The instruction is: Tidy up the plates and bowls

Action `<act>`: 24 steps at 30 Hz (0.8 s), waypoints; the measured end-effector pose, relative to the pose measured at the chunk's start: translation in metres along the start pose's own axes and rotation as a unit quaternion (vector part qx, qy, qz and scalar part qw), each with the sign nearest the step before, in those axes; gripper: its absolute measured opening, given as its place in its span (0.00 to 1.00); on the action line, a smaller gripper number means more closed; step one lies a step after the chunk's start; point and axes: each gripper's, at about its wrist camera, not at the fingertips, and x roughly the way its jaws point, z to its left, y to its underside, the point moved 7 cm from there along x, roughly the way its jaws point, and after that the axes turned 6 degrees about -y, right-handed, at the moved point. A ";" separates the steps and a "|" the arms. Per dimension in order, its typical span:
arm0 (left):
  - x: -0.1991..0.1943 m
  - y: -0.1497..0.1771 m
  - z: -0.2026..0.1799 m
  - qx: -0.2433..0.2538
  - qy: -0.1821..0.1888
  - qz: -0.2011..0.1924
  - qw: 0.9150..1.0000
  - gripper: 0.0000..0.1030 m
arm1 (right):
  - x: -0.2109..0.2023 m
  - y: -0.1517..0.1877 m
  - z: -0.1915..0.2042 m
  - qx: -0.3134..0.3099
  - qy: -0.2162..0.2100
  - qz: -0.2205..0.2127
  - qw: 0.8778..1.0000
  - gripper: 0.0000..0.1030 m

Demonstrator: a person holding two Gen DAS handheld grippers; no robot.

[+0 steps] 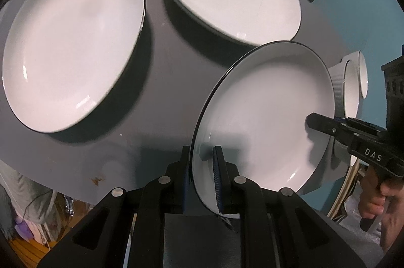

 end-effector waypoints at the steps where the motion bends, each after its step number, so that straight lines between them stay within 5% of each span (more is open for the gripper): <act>1: -0.003 -0.004 -0.001 0.000 -0.001 -0.002 1.000 0.15 | -0.002 -0.001 0.000 0.001 -0.001 -0.001 1.000 0.14; 24: -0.030 -0.078 -0.016 -0.006 -0.010 -0.055 0.998 0.15 | -0.035 -0.059 0.005 -0.008 -0.009 -0.038 0.999 0.13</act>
